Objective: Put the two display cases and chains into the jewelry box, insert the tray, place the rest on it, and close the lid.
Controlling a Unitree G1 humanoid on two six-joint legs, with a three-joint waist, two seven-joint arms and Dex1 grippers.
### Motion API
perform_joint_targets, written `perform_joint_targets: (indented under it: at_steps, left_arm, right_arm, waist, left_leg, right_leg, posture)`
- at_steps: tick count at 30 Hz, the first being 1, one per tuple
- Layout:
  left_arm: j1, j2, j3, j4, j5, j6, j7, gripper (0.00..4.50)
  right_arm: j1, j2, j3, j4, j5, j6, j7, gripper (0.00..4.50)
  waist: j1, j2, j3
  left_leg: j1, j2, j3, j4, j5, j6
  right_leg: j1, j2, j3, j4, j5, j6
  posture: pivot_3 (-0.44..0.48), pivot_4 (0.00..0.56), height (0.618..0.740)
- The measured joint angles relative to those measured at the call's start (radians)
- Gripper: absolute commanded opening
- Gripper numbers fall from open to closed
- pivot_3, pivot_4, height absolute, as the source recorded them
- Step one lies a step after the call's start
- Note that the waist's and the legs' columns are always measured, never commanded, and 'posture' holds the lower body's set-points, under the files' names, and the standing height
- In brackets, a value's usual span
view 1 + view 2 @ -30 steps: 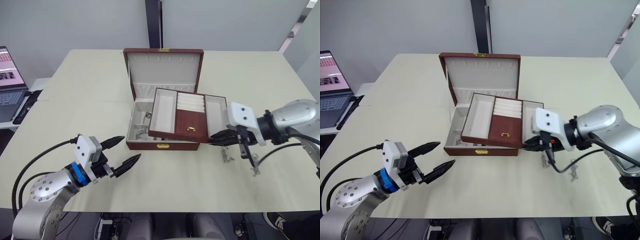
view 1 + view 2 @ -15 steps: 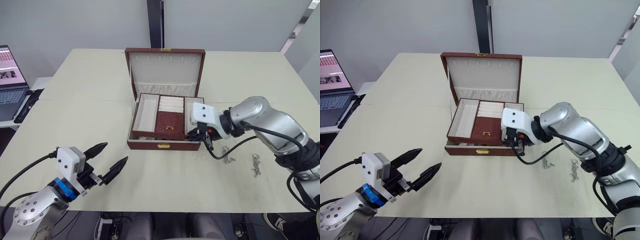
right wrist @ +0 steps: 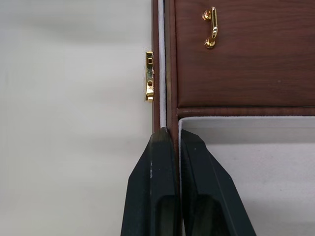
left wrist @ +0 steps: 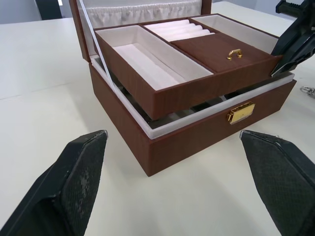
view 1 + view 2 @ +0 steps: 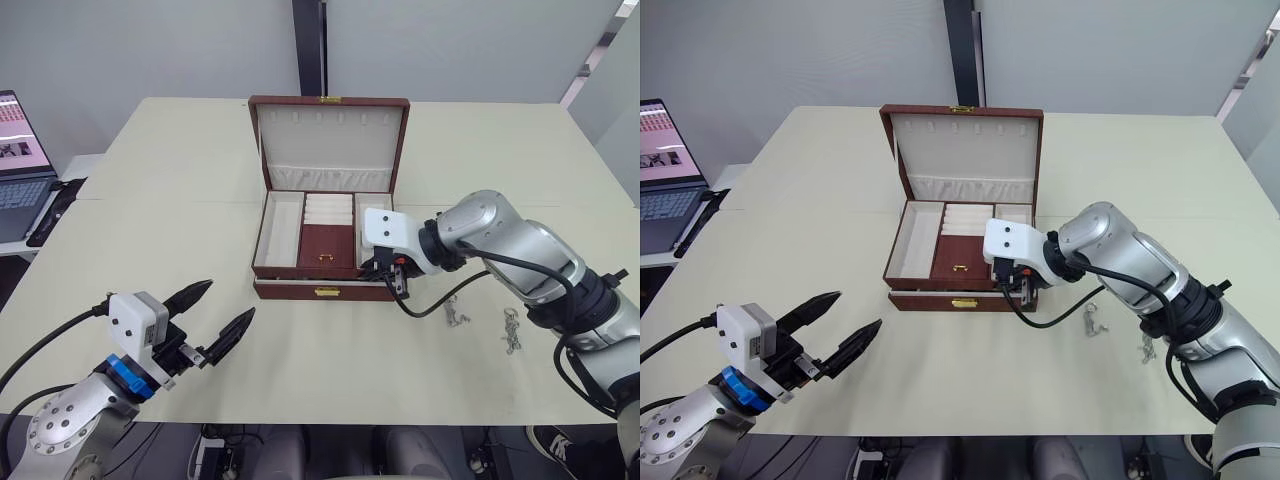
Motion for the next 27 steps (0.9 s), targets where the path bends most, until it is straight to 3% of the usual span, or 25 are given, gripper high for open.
perform_joint_targets:
  at_steps: [27]
  left_arm:
    - [-0.005,0.0,0.0,-0.004,0.0,0.001,0.001,4.5]
  right_arm:
    - [0.025,0.025,0.004,0.024,-0.022,-0.024,0.002,0.03]
  waist:
    - [0.0,0.0,0.0]
  left_leg:
    - [0.0,0.0,0.0,0.0,0.0,0.0]
  right_leg:
    - [0.0,0.0,0.0,0.0,0.0,0.0]
  posture:
    - [0.0,0.15,0.74]
